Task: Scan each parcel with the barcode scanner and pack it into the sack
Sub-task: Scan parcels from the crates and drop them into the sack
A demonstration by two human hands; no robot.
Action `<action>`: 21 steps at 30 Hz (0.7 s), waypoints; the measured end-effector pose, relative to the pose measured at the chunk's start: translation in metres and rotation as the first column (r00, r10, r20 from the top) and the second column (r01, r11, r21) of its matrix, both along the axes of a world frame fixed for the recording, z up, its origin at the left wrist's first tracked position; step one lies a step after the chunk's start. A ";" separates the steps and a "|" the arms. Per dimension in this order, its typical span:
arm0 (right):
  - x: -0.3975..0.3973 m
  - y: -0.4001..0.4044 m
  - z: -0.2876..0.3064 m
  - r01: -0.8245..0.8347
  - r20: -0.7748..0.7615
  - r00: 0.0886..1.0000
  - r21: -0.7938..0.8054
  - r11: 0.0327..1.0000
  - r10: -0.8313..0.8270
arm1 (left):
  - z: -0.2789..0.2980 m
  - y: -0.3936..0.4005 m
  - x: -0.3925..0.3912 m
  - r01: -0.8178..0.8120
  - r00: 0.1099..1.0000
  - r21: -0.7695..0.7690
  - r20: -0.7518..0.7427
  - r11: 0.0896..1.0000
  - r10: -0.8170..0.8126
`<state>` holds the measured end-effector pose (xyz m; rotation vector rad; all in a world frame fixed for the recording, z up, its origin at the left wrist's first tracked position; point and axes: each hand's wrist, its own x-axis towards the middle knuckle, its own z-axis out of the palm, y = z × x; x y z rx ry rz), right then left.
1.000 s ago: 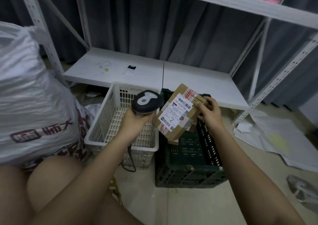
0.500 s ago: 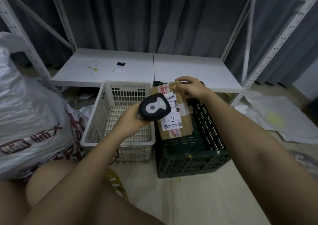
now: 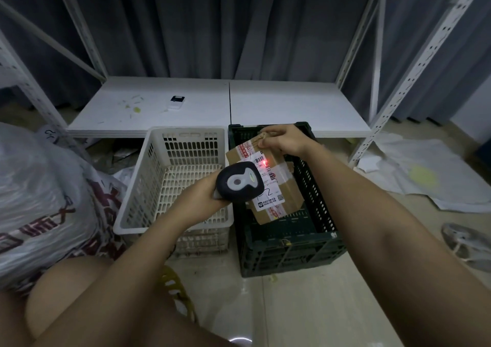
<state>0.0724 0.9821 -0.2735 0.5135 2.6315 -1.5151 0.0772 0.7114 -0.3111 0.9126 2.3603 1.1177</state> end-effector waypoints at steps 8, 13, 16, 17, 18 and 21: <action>0.001 0.003 -0.001 -0.002 0.002 1.000 -0.006 1.000 0.002 | -0.004 0.003 -0.002 -0.020 1.000 0.014 -0.018 1.000 0.020; 0.002 0.003 0.001 -0.009 -0.004 1.000 -0.010 1.000 0.009 | -0.005 0.004 -0.003 -0.025 1.000 0.020 -0.015 0.999 0.025; 0.002 0.002 0.005 -0.004 -0.001 1.000 -0.008 1.000 0.004 | -0.004 0.004 -0.002 -0.034 0.999 0.020 -0.020 0.999 0.034; 0.002 0.002 0.006 -0.005 0.000 1.000 -0.006 1.000 0.005 | -0.003 0.005 -0.002 -0.036 0.999 0.021 -0.022 0.999 0.036; 0.003 0.001 0.007 -0.009 0.001 1.000 -0.002 1.000 0.009 | -0.003 0.005 -0.001 -0.037 0.999 0.023 -0.022 0.999 0.038; 0.003 0.000 0.009 -0.023 0.006 1.000 0.008 1.000 0.023 | -0.001 0.004 0.000 -0.041 0.999 0.024 -0.035 0.999 0.042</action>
